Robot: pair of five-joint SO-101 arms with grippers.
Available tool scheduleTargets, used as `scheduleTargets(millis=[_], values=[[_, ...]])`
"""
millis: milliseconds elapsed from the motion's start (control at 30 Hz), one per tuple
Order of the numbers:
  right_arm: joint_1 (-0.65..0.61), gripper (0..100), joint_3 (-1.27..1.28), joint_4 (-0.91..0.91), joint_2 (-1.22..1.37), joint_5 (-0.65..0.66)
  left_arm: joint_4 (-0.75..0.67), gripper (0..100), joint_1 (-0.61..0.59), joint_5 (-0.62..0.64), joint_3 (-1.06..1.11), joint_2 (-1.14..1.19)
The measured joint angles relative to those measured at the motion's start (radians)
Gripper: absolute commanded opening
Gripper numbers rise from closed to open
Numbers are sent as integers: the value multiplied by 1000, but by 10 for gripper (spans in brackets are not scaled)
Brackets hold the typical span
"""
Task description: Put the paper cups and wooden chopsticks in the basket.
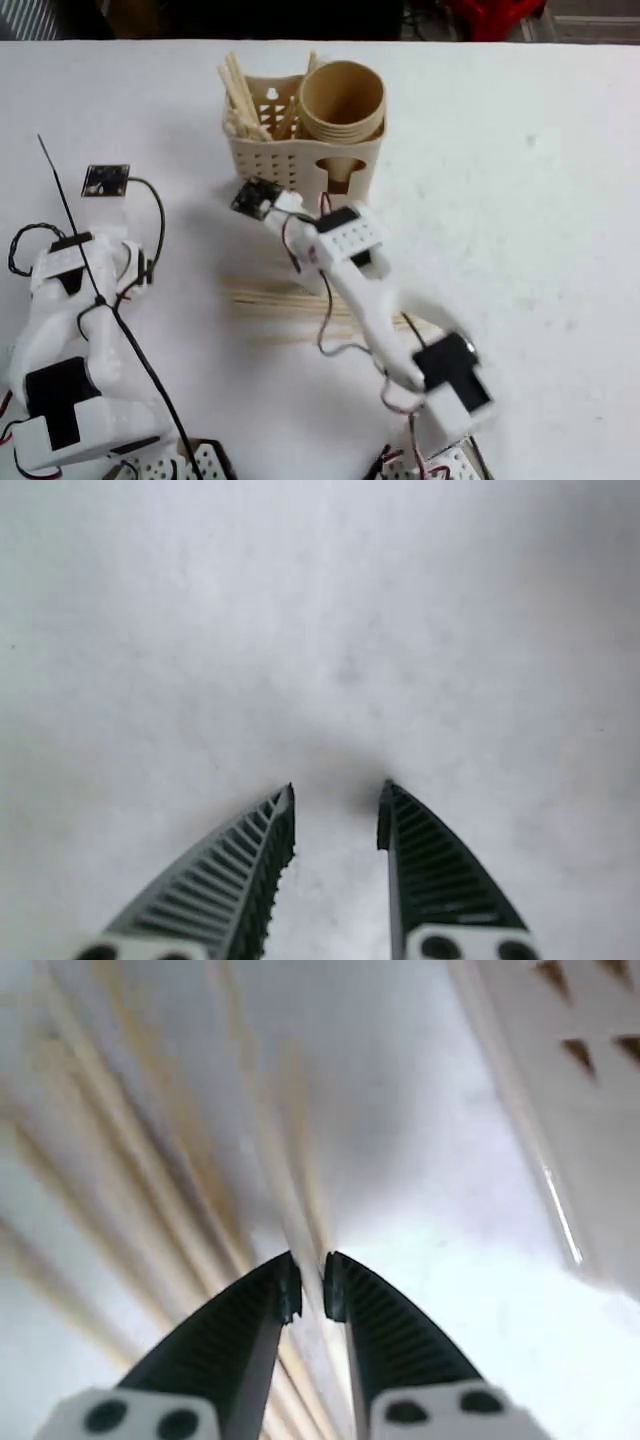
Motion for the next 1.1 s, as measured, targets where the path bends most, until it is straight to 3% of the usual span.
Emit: scheduleTargets(millis=[167, 333, 567, 733, 933, 1100], values=[[0, 16, 157, -57, -221, -8, 0, 151, 0, 0, 0, 0], [3, 16, 170, -64, -448, -126, 0, 151, 0, 0, 0, 0], [2, 17, -58, -86, -689, -302, 0, 151, 0, 0, 0, 0], [3, 18, -302, -253, -664, -407, 0, 151, 0, 0, 0, 0], [0, 18, -485, -559, -427, -428, 0, 151, 0, 0, 0, 0], [0, 18, -540, -586, -261, -428, 0, 151, 0, 0, 0, 0]])
